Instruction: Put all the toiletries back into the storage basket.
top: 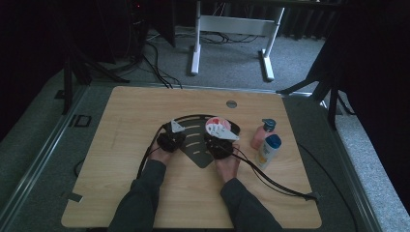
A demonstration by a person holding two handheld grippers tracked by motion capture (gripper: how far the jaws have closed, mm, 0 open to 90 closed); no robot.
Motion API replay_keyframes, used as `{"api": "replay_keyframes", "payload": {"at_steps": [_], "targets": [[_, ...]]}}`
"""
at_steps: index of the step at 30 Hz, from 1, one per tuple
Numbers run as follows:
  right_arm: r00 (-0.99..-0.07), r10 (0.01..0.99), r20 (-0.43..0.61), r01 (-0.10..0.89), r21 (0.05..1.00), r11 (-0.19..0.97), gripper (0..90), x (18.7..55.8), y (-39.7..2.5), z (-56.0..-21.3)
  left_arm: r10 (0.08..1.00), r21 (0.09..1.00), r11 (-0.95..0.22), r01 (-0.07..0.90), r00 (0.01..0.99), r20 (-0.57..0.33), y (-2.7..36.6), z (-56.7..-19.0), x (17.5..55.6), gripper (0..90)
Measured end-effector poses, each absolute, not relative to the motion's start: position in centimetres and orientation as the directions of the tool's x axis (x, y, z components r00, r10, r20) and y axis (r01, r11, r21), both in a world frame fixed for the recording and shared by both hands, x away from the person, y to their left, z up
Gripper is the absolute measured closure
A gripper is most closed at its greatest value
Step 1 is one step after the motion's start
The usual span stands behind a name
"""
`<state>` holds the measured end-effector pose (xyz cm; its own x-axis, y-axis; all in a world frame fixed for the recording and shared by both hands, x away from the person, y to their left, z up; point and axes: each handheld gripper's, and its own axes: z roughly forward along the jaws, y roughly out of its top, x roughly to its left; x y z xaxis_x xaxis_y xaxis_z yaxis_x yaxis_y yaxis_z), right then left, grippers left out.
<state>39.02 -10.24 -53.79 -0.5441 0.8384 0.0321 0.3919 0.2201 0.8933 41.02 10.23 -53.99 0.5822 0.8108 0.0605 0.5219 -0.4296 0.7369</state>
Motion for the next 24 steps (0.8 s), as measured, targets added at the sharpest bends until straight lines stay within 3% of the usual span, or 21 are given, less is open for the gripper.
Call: {"api": "replay_keyframes", "payload": {"at_steps": [24], "targets": [[-0.428, 0.903, 0.039, 0.389, 0.91, 0.145, 89.5, 39.4, -12.7, -53.4, 0.819, 0.718, -0.44, 0.539, 0.569, 0.074, 10.4, -54.1, 41.2, 88.9]]}}
